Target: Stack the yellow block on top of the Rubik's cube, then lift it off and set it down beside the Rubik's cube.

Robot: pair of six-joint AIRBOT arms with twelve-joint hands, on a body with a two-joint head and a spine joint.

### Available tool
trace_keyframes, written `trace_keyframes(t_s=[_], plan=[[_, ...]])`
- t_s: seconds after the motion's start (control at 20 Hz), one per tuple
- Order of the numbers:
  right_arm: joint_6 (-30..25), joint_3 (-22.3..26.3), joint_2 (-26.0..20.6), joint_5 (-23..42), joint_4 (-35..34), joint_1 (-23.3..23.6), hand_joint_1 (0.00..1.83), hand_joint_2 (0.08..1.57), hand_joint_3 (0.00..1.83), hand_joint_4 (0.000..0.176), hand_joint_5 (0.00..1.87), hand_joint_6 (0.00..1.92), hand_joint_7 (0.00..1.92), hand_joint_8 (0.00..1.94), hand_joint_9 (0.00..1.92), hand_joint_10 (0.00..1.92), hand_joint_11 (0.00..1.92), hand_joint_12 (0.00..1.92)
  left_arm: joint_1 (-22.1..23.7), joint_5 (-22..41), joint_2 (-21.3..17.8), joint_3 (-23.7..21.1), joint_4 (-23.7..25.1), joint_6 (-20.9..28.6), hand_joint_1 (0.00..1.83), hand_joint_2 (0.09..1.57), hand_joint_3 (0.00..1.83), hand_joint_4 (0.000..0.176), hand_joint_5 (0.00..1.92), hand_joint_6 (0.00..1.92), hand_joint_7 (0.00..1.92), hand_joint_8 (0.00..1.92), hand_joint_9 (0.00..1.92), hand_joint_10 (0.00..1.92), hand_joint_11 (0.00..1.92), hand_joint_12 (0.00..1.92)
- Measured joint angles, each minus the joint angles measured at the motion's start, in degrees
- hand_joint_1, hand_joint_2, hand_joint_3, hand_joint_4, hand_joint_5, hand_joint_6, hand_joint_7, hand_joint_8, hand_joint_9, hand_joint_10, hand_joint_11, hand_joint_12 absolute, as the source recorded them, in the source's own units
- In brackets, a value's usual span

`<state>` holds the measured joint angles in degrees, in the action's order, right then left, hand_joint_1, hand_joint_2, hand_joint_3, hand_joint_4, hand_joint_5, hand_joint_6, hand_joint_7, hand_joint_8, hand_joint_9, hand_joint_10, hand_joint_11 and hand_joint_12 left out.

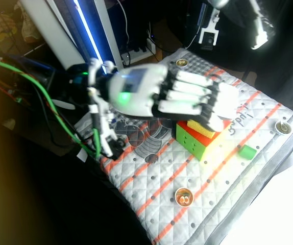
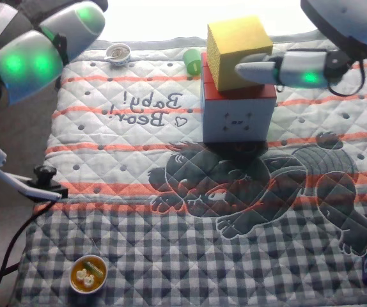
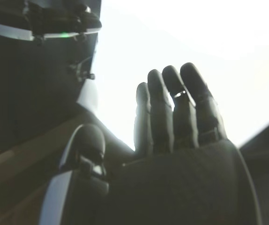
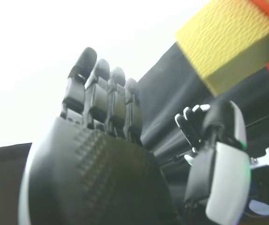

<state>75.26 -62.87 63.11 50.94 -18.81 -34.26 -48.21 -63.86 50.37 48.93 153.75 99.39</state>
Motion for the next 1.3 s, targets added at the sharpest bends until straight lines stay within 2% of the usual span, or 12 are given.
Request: trace_keyframes(t_s=[0.2, 0.25, 0.5, 0.75, 0.8, 0.9, 0.95, 1.05, 1.1, 1.15, 1.2, 1.3], plan=[[0.0, -2.4, 2.3, -3.5, 0.4, 1.6, 0.50, 0.75, 0.00, 0.000, 0.27, 0.00, 0.30, 0.00, 0.24, 0.03, 0.00, 0.77, -0.6, -0.6, 0.0, -0.1, -0.2, 0.7, 0.42, 1.39, 0.00, 0.000, 0.35, 0.56, 0.26, 0.86, 0.19, 1.18, 0.06, 1.69], [0.0, -3.1, 3.0, -4.7, 0.4, 1.9, 0.48, 0.77, 0.00, 0.000, 0.28, 0.00, 0.30, 0.00, 0.27, 0.03, 0.00, 0.99, -0.6, -0.7, 0.0, -0.1, -0.2, 0.7, 0.47, 1.39, 0.00, 0.000, 0.30, 0.73, 0.25, 0.93, 0.19, 1.24, 0.10, 1.70], [0.0, -5.5, 5.3, -8.6, 0.4, 2.8, 0.51, 0.85, 0.00, 0.000, 0.23, 0.00, 0.26, 0.00, 0.24, 0.01, 0.00, 0.96, -0.6, -1.1, 0.2, -0.1, -0.1, 0.9, 0.56, 1.38, 0.00, 0.000, 0.27, 0.73, 0.35, 0.66, 0.27, 0.96, 0.06, 1.63], [0.0, -7.0, 6.4, -12.0, 0.4, 3.4, 0.55, 0.97, 0.00, 0.000, 0.28, 0.01, 0.44, 0.05, 0.42, 0.10, 0.00, 1.47, -0.7, -1.6, 0.3, -0.1, 0.1, 2.3, 0.69, 1.39, 0.00, 0.000, 0.31, 0.80, 0.34, 0.76, 0.25, 1.08, 0.10, 1.67], [0.0, -7.1, 6.5, -12.3, 0.4, 3.4, 0.56, 0.97, 0.00, 0.000, 0.31, 0.01, 0.50, 0.03, 0.43, 0.18, 0.00, 1.55, -0.8, -1.7, 0.3, -0.1, 0.1, 2.5, 0.76, 1.42, 0.00, 0.000, 0.43, 1.56, 0.34, 0.80, 0.24, 1.13, 0.11, 1.72], [0.0, -7.3, 6.6, -12.5, 0.3, 3.4, 0.61, 1.01, 0.00, 0.000, 0.39, 0.01, 0.60, 0.03, 0.45, 0.46, 0.00, 1.68, -1.4, -2.4, 0.3, -0.1, 0.2, 3.0, 0.79, 1.43, 0.00, 0.000, 0.44, 1.73, 0.34, 0.81, 0.24, 1.13, 0.10, 1.73], [0.0, -7.4, 6.6, -12.5, 0.2, 3.4, 0.67, 1.00, 0.00, 0.000, 0.56, 0.02, 0.65, 0.58, 0.41, 1.37, 0.26, 1.91, -1.4, -2.5, 0.3, -0.1, 0.1, 3.2, 0.81, 1.44, 0.00, 0.000, 0.44, 1.77, 0.31, 0.96, 0.20, 1.23, 0.07, 1.80], [0.0, -7.4, 6.6, -12.6, 0.2, 3.4, 0.79, 1.04, 0.01, 0.000, 0.92, 0.16, 0.55, 0.91, 0.32, 1.38, 0.07, 1.92, -1.7, -2.9, 0.4, -0.1, 0.3, 3.5, 0.82, 1.44, 0.00, 0.000, 0.45, 1.76, 0.31, 0.98, 0.20, 1.23, 0.05, 1.80], [0.0, -7.4, 6.6, -12.6, 0.0, 3.4, 0.87, 1.07, 0.01, 0.000, 0.94, 0.18, 0.57, 0.86, 0.34, 1.29, 0.03, 1.88, -1.8, -2.9, 0.4, -0.1, 0.1, 3.6, 0.82, 1.43, 0.00, 0.000, 0.46, 1.75, 0.32, 0.98, 0.21, 1.23, 0.05, 1.80], [-0.1, -7.4, 6.6, -12.3, -0.1, 3.5, 1.09, 1.12, 0.00, 0.000, 0.94, 0.86, 0.66, 0.91, 0.42, 1.29, 0.09, 1.88, -1.9, -3.1, 0.4, -0.1, 0.1, 3.6, 0.83, 1.42, 0.00, 0.000, 0.47, 1.73, 0.32, 0.97, 0.20, 1.21, 0.04, 1.82], [-0.2, -7.4, 6.6, -12.2, -0.2, 3.6, 1.18, 1.16, 0.00, 0.000, 0.96, 1.02, 0.75, 1.22, 0.46, 1.31, 0.10, 1.90, -2.1, -3.1, 0.4, -0.1, 0.0, 3.7, 0.84, 1.41, 0.00, 0.000, 0.49, 1.71, 0.32, 0.96, 0.20, 1.21, 0.04, 1.82], [-0.4, -7.4, 6.6, -11.8, -0.3, 3.7, 1.19, 1.18, 0.00, 0.000, 0.93, 1.09, 0.78, 1.30, 0.52, 1.32, 0.20, 1.87, -2.4, -3.3, 0.4, -0.1, -0.1, 4.0, 0.84, 1.40, 0.00, 0.000, 0.49, 1.70, 0.33, 0.95, 0.20, 1.20, 0.03, 1.80]])
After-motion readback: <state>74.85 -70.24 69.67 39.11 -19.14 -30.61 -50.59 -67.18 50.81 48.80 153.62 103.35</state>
